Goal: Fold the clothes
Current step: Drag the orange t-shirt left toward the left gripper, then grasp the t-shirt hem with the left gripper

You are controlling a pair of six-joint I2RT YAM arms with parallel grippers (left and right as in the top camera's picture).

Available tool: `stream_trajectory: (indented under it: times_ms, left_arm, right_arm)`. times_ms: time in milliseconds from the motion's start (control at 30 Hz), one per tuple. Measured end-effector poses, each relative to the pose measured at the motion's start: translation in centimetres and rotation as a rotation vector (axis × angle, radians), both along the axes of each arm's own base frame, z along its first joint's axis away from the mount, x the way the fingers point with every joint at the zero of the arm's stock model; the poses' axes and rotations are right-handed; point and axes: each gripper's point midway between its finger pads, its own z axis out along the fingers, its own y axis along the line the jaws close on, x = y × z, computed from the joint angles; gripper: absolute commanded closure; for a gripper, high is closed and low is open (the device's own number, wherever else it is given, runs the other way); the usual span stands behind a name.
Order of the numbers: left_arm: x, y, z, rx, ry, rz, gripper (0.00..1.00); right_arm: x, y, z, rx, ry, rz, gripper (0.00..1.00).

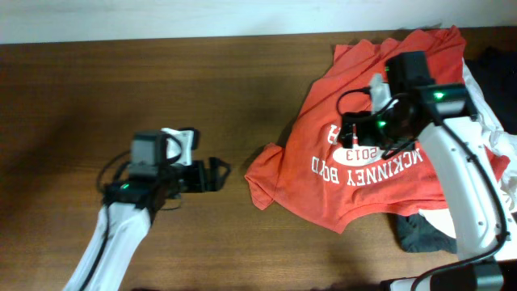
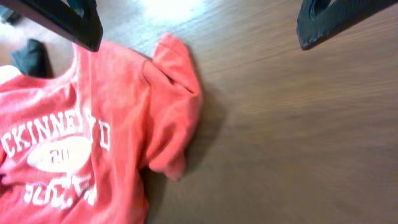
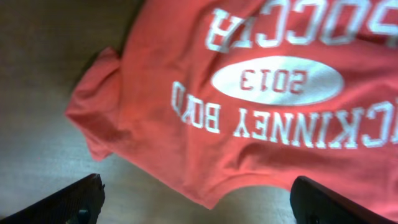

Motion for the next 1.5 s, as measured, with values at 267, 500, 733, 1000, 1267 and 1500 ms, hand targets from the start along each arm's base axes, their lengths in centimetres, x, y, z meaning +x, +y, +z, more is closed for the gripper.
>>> stream_trajectory:
  times_ms: [267, 500, 733, 1000, 1267, 1500]
  left_arm:
    - [-0.1, -7.7, -6.9, -0.070, 0.199, -0.059, 0.01]
    - [0.5, -12.2, -9.3, -0.117, 0.179, -0.120, 1.00]
    - [2.3, -11.2, -9.5, -0.124, 0.141, -0.083, 1.00]
    - [10.7, 5.4, -2.0, 0.100, -0.070, 0.259, 1.00]
    - [16.0, 25.0, 12.0, 0.309, -0.448, 0.687, 0.01]
    - [12.0, 21.9, 6.6, 0.266, -0.156, 0.581, 0.01]
  right_arm:
    - [-1.0, -4.1, -0.3, 0.000, 0.059, -0.127, 0.01]
    - [-1.6, -4.3, -0.4, -0.001, 0.080, -0.129, 0.01]
    - [-1.6, -4.6, -0.4, -0.016, 0.082, -0.130, 0.01]
    - [-2.0, -6.1, -0.7, -0.105, 0.096, -0.148, 0.01]
    - [-2.1, -6.3, -0.7, -0.117, 0.097, -0.147, 0.01]
    - [-2.1, -6.4, -0.7, -0.121, 0.099, -0.144, 0.01]
